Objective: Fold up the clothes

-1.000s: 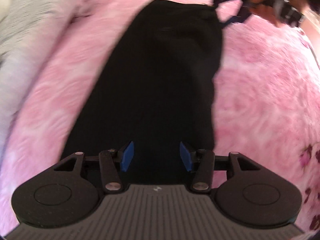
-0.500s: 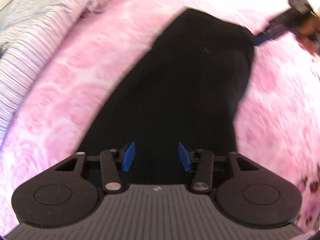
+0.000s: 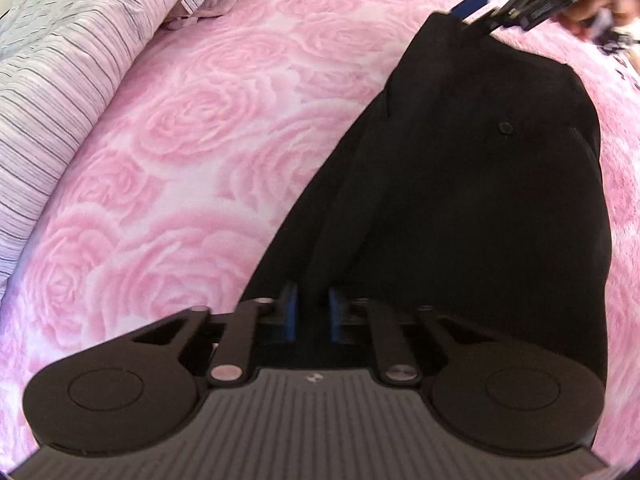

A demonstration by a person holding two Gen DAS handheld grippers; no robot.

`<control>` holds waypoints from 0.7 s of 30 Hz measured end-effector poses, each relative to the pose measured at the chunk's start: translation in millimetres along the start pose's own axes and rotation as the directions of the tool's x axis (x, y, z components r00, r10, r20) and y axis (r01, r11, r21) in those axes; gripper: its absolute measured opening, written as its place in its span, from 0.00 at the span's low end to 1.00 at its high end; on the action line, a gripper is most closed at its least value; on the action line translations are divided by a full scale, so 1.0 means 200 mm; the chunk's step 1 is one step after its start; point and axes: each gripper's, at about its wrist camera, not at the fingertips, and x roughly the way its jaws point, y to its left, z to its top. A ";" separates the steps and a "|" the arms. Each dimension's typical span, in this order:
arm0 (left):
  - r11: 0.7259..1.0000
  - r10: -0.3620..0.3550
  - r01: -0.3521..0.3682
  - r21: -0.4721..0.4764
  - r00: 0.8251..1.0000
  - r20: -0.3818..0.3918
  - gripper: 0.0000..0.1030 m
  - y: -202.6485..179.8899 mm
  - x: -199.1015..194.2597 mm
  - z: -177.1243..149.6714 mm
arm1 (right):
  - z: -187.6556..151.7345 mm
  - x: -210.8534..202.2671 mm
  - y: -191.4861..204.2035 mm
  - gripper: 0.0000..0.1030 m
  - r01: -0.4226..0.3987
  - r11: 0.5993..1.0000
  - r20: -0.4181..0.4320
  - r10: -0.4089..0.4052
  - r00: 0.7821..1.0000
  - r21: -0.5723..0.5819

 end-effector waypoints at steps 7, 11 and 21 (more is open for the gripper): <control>1.000 -0.025 0.024 0.009 0.999 0.030 0.01 0.02 -0.02 -0.02 | 0.03 0.15 -0.17 0.54 -0.193 0.975 0.008 0.193 0.981 0.112; 0.999 -0.035 0.034 0.022 0.999 0.029 0.01 0.02 -0.03 -0.02 | -0.02 0.04 -0.19 0.07 -0.210 0.952 0.027 0.209 0.978 0.221; 0.998 -0.046 0.047 0.033 0.998 -0.033 0.01 0.04 0.02 0.01 | -0.15 -0.35 0.04 0.04 -0.245 0.944 0.081 0.232 0.969 0.224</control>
